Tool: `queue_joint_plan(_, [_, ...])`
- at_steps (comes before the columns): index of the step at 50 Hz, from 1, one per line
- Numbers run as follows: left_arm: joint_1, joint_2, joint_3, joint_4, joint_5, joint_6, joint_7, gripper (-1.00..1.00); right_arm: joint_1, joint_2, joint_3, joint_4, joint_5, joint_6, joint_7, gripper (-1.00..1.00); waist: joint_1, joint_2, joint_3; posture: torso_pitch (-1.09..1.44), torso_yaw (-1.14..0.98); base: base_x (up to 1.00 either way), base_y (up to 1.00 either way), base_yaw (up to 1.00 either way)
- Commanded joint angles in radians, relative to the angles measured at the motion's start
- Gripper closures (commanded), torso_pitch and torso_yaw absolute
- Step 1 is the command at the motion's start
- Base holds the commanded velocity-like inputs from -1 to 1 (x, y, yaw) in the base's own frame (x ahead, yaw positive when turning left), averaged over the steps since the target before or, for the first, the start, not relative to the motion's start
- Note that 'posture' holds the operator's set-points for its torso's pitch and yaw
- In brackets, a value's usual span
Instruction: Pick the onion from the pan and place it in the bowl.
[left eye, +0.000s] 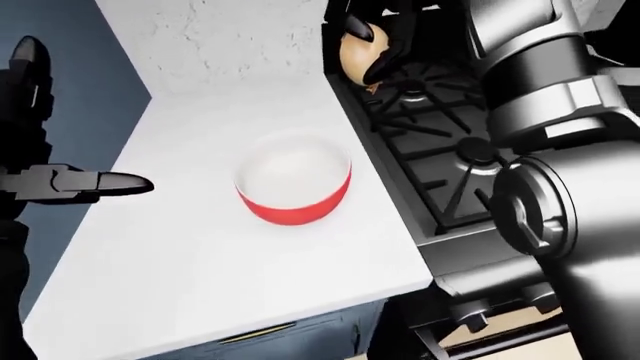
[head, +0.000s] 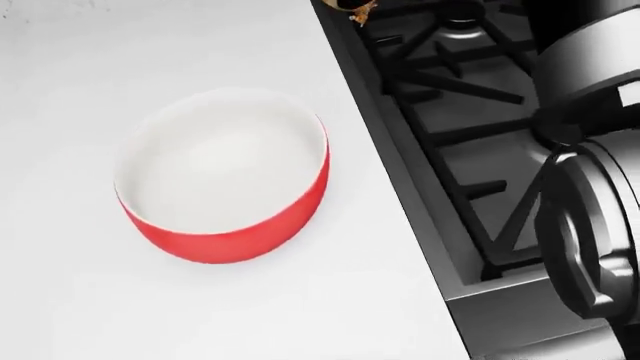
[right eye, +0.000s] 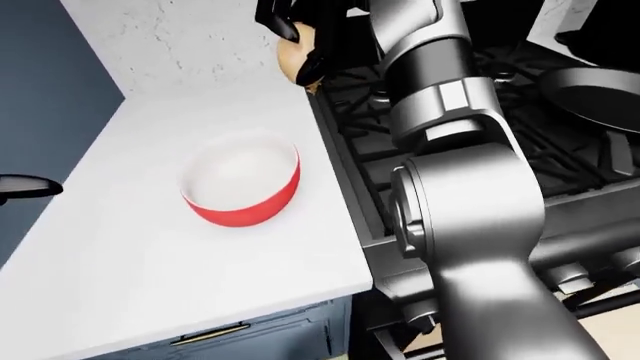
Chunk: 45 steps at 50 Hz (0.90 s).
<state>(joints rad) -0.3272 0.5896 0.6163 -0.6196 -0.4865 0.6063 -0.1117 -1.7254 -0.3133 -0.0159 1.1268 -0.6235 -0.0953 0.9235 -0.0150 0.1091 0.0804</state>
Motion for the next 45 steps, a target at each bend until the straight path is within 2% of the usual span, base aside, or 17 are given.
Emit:
queue_joint_plan(1, [-0.023, 0.017, 0.008, -0.027, -0.001, -0.026, -0.001, -1.0, -0.05, -0.02, -0.018, -0.042, 0.015, -0.007, -0.019, 1.0, -0.013, 0.008, -0.029, 0.0, 0.0, 0.0, 0.0, 0.0])
queue_joint_plan(6, [-0.022, 0.017, 0.007, -0.031, -0.002, -0.023, -0.003, -1.0, -0.047, -0.019, -0.015, -0.043, 0.016, -0.009, -0.022, 1.0, -0.014, -0.03, -0.01, 0.0, 0.0, 0.0, 0.0, 0.0])
queue_joint_plan(10, [-0.022, 0.016, 0.006, -0.034, -0.001, -0.023, -0.005, -1.0, -0.042, -0.018, -0.013, -0.048, 0.015, -0.012, -0.017, 1.0, -0.001, -0.065, -0.017, 0.0, 0.0, 0.0, 0.0, 0.0])
queue_joint_plan(12, [-0.021, 0.015, 0.005, -0.033, 0.002, -0.023, -0.006, -1.0, -0.04, -0.018, -0.011, -0.049, 0.013, -0.016, -0.017, 1.0, 0.011, -0.099, -0.027, 0.0, 0.0, 0.0, 0.0, 0.0])
queue_joint_plan(14, [-0.022, 0.014, 0.004, -0.033, 0.004, -0.024, -0.007, -1.0, -0.033, -0.018, -0.008, -0.054, 0.01, -0.025, -0.012, 1.0, 0.013, -0.083, -0.022, 0.0, 0.0, 0.0, 0.0, 0.0])
queue_joint_plan(16, [-0.023, 0.015, 0.006, -0.033, 0.003, -0.022, -0.007, -1.0, -0.032, -0.017, -0.007, -0.055, 0.007, -0.028, -0.011, 1.0, 0.011, -0.074, -0.033, 0.0, 0.0, 0.0, 0.0, 0.0])
queue_joint_plan(19, [-0.026, 0.017, 0.007, -0.034, 0.001, -0.018, -0.006, -1.0, -0.06, -0.002, -0.001, -0.042, -0.005, -0.039, -0.03, 1.0, 0.005, -0.059, -0.036, 0.0, 0.0, 0.0, 0.0, 0.0])
queue_joint_plan(24, [-0.022, 0.015, 0.007, -0.035, 0.003, -0.02, -0.007, -1.0, -0.064, 0.009, -0.001, -0.044, -0.01, -0.047, -0.032, 1.0, -0.005, -0.043, -0.035, 0.0, 0.0, 0.0, 0.0, 0.0])
queue_joint_plan(34, [-0.021, 0.014, 0.008, -0.033, 0.005, -0.021, -0.011, -1.0, -0.069, 0.033, 0.007, -0.062, -0.019, -0.064, -0.026, 1.0, -0.017, -0.04, -0.036, 0.0, 0.0, 0.0, 0.0, 0.0])
queue_joint_plan(45, [-0.021, 0.012, 0.009, -0.034, 0.006, -0.021, -0.012, -1.0, -0.016, 0.087, 0.017, -0.205, -0.016, -0.043, 0.029, 1.0, -0.021, -0.041, -0.033, 0.0, 0.0, 0.0, 0.0, 0.0])
